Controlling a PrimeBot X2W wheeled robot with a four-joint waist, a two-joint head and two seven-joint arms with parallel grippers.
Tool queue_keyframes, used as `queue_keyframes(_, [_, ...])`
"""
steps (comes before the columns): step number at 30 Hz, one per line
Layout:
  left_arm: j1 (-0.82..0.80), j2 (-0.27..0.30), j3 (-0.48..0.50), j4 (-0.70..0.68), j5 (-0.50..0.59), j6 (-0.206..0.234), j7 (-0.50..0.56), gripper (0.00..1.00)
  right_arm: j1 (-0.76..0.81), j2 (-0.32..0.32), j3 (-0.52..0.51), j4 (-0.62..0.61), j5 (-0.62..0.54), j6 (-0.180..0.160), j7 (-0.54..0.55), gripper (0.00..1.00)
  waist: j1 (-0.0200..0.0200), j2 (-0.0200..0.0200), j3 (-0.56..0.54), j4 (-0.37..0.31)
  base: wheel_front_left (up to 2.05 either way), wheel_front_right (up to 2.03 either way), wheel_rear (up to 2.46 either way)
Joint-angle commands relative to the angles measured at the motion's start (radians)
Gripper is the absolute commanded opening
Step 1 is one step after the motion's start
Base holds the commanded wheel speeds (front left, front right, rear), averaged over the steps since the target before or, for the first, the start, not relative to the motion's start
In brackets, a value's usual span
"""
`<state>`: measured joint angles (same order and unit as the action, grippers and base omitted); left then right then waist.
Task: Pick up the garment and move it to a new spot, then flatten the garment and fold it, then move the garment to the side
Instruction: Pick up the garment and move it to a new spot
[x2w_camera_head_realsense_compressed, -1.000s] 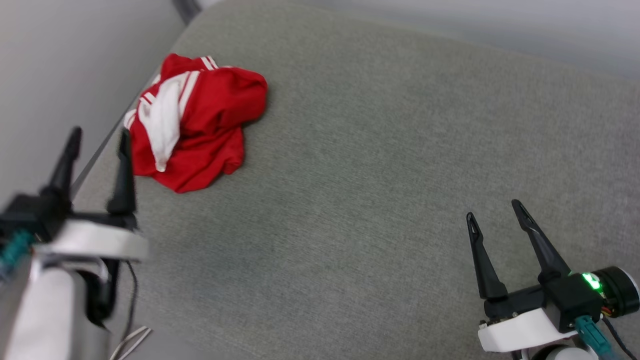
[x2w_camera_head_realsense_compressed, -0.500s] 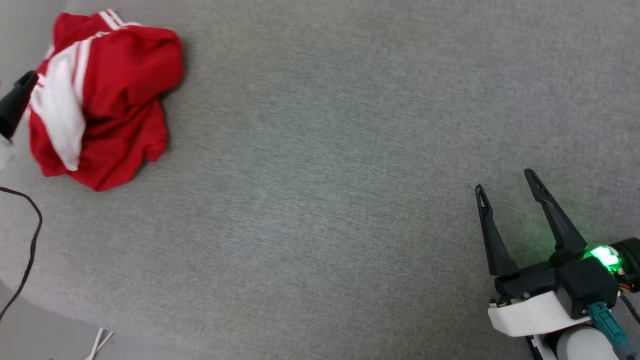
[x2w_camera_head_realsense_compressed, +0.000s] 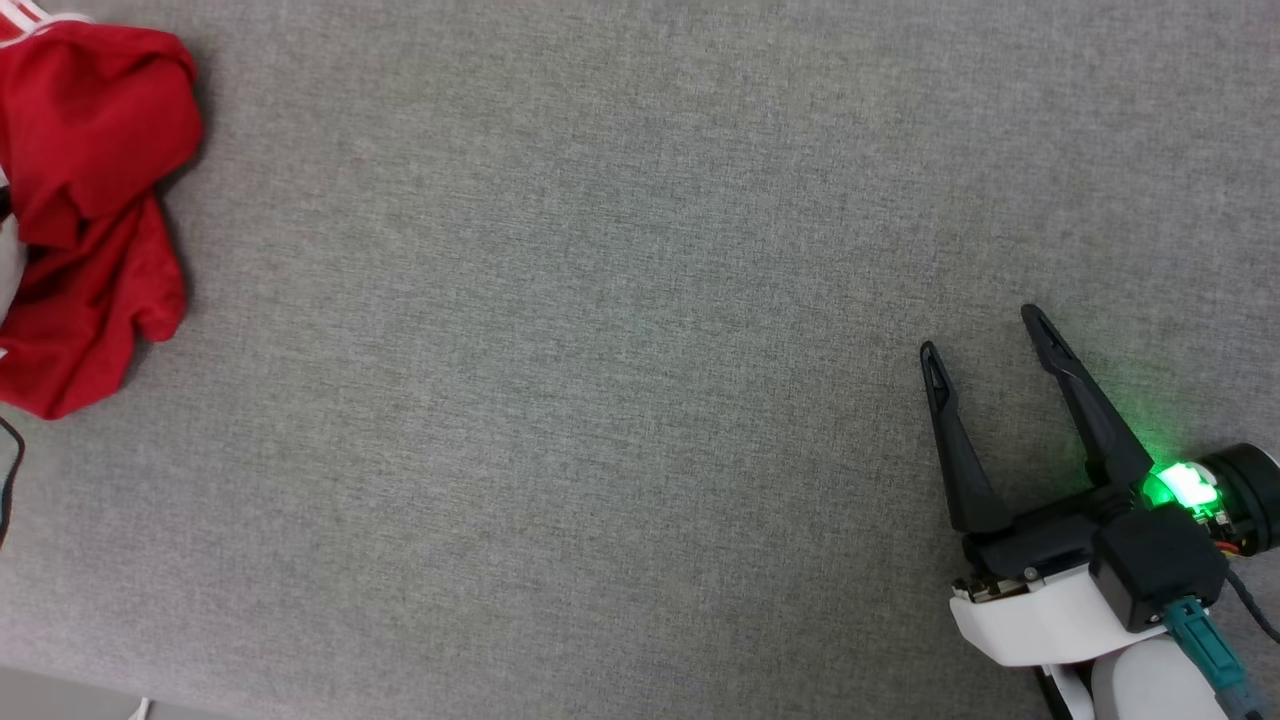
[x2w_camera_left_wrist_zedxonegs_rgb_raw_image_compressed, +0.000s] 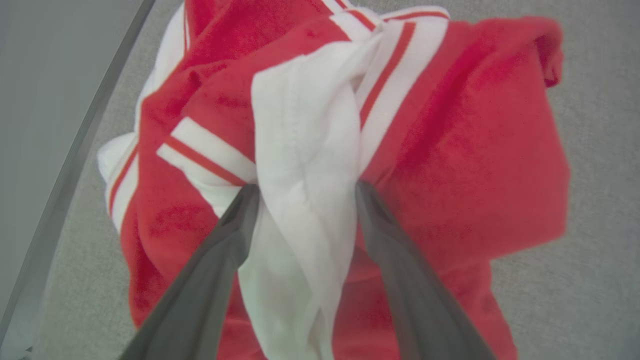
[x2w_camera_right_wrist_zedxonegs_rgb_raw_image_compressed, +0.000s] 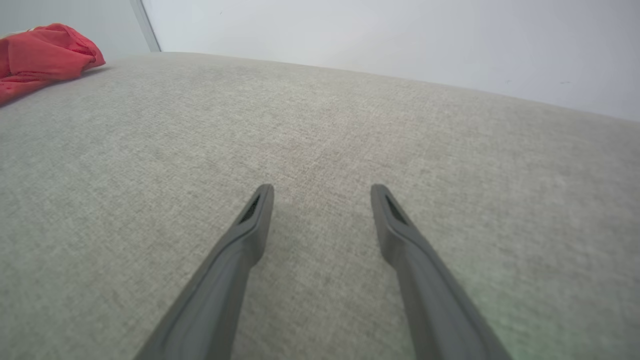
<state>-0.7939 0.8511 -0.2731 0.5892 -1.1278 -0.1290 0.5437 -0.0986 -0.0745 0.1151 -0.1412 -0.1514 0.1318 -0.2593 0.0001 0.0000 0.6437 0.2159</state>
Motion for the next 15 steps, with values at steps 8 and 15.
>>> queue_keyframes(8, [-0.013,0.014,-0.072,-0.016,-0.048,-0.001,-0.036,0.0,-0.005,-0.002,-0.009,0.061,-0.014,-0.002,0.01,1.0,-0.0001,0.0,0.006,0.007,0.0,0.0,0.0])
queue_keyframes(15, [0.013,0.057,-0.125,-0.05,-0.081,-0.001,-0.118,0.0,0.004,0.01,0.005,0.111,0.011,-0.001,0.004,1.0,-0.0001,0.0,-0.089,0.007,0.0,0.0,0.0])
